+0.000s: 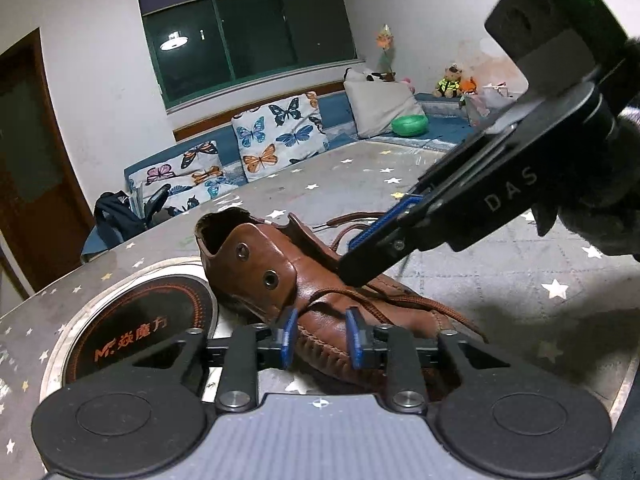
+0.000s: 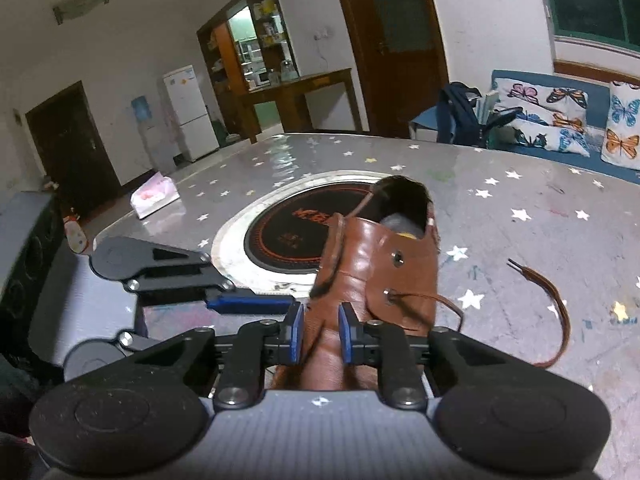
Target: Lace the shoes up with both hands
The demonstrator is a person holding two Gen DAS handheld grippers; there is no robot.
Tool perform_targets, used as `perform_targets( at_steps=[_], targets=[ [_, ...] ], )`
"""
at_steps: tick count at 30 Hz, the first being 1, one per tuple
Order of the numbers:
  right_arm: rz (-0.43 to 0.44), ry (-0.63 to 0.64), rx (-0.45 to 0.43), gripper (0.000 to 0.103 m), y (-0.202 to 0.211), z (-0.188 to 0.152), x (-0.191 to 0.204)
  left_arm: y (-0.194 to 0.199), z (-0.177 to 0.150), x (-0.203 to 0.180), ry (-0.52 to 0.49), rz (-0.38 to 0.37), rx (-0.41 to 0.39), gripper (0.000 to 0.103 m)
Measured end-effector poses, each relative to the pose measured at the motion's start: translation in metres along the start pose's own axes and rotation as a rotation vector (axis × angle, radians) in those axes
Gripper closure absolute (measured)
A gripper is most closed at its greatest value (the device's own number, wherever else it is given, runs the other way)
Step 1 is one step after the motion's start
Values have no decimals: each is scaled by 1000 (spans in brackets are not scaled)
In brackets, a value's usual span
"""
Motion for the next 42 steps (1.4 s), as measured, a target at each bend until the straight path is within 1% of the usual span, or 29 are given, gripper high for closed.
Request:
perform_targets(
  at_steps=[4, 5, 7, 9, 13, 17, 19, 21, 22, 24, 25, 26, 27, 28, 30, 33, 35, 37, 42],
  targets=[
    [-13, 5, 35, 86, -12, 0, 1, 3, 1, -8, 21, 15, 8, 76],
    [-19, 12, 46, 87, -15, -1, 1, 4, 1, -10, 25, 25, 12, 76],
    [-32, 28, 66, 93, -20, -3, 1, 6, 1, -14, 33, 35, 14, 75],
    [-46, 43, 80, 94, -23, -4, 2, 6, 1, -17, 41, 34, 17, 75],
    [-65, 64, 97, 95, -25, -6, 3, 5, 2, -20, 47, 40, 31, 73],
    [-72, 77, 105, 95, -27, -7, 4, 6, 3, -10, 104, 1, 50, 71],
    [-72, 81, 105, 95, -28, -8, 4, 8, 2, -2, 139, -4, 57, 67],
    [-72, 81, 104, 94, -28, -8, 4, 10, 0, 6, 171, -3, 66, 58],
    [-71, 80, 105, 94, -28, -8, 4, 10, -1, 10, 185, 1, 73, 57],
    [-70, 75, 106, 94, -28, -8, 3, 10, -3, 18, 211, 15, 89, 46],
    [-72, 79, 106, 94, -29, -9, 3, 9, -5, 21, 222, 27, 99, 44],
    [-78, 89, 105, 94, -29, -9, 4, 7, -6, 24, 233, 39, 110, 40],
    [-84, 99, 103, 94, -29, -10, 5, 5, -7, 28, 243, 47, 124, 34],
    [-91, 111, 100, 96, -29, -10, 7, 4, -9, 31, 254, 52, 135, 31],
    [-92, 127, 93, 101, -28, -11, 9, 2, -11, 37, 283, 68, 146, 17],
    [-111, 155, 76, 101, -26, -12, 13, -2, -12, 45, 309, 92, 160, 7],
    [-119, 166, 66, 101, -24, -13, 15, -6, -14, 49, 317, 109, 178, 2],
    [-126, 169, 55, 101, -21, -12, 15, -9, -16, 53, 325, 117, 194, 0],
    [-150, 182, 22, 101, -9, -8, 12, -11, -22, 63, 393, 68, 217, 0]
  ],
)
Point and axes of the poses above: each gripper's, at about its wrist camera, not at the fingertips, and y roughly against the way its jaws point, x to its left, z to its top, the point moved 5 cm from there along -y, roughly the way its jaws point, and after that the axes turned 6 degrees about x, right-handed, at the moved point
